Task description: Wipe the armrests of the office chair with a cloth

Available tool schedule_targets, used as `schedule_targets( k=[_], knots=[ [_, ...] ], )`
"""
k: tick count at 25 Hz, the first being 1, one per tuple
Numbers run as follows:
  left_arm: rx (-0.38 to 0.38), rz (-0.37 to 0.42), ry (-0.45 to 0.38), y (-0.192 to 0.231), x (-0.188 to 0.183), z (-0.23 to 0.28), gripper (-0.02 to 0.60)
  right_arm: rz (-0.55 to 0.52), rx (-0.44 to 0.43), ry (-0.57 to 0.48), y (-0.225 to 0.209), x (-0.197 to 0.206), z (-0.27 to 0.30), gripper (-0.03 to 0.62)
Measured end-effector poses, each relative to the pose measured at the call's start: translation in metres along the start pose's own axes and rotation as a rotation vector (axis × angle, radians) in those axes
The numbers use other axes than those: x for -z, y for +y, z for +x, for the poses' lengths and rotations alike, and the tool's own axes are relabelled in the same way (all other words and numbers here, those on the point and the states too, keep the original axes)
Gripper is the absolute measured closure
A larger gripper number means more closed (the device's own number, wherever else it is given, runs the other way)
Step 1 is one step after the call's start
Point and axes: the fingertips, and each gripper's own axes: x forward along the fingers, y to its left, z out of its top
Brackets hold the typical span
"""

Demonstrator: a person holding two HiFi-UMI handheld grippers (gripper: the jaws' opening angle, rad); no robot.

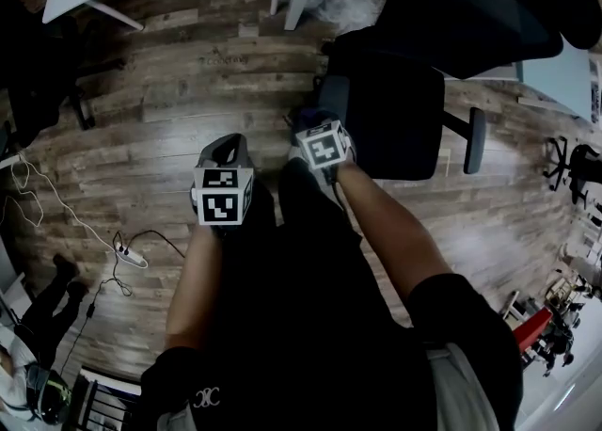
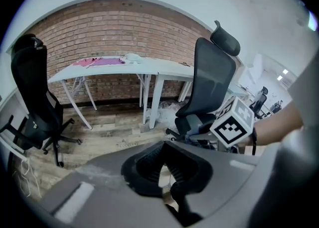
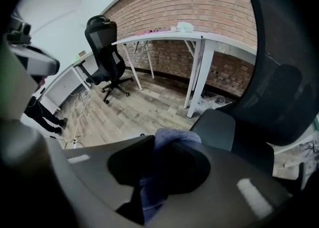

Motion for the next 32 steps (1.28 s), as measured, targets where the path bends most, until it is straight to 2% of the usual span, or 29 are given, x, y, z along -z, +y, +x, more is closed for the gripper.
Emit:
schedule_targets(
  k=[4,9,13,16,18,25,30,32],
  knots=[
    [-0.029,-0.008,0.007,-0.008,0.003,0.0,0.575,-0.05,-0.033,0.001,-0.011,-0.016,0.011,0.508],
    [-0.066,-0.027,0.013,-0.018,0.004,0.002,0.575,-0.052,-0.07,-0.024,-0.021,-0.033,0.017,0.508],
    [-0.088,-0.03,0.005,-0.028,0.002,0.003,0.575,0.053,-0.138,-0.032,-0.032,-0.034,0.018,0.508],
    [-0.1,-0.029,-0.011,-0.032,-0.003,0.003,0.575,0.139,-0.143,-0.044,-0.045,-0.04,0.015,0.508],
    [-0.108,-0.036,-0.01,-0.032,-0.002,0.002,0.575,0.157,-0.14,-0.05,-0.046,-0.041,0.014,0.508],
    [-0.114,-0.047,-0.018,-0.032,-0.006,0.001,0.575,0.125,-0.164,-0.013,-0.019,-0.014,0.007,0.511],
    [-0.111,-0.056,-0.032,-0.031,-0.009,0.0,0.575,0.126,-0.259,0.015,0.019,0.02,-0.007,0.511],
    [-0.106,-0.057,-0.034,-0.031,-0.009,0.001,0.575,0.116,-0.252,0.04,0.024,0.036,-0.012,0.511]
  ],
)
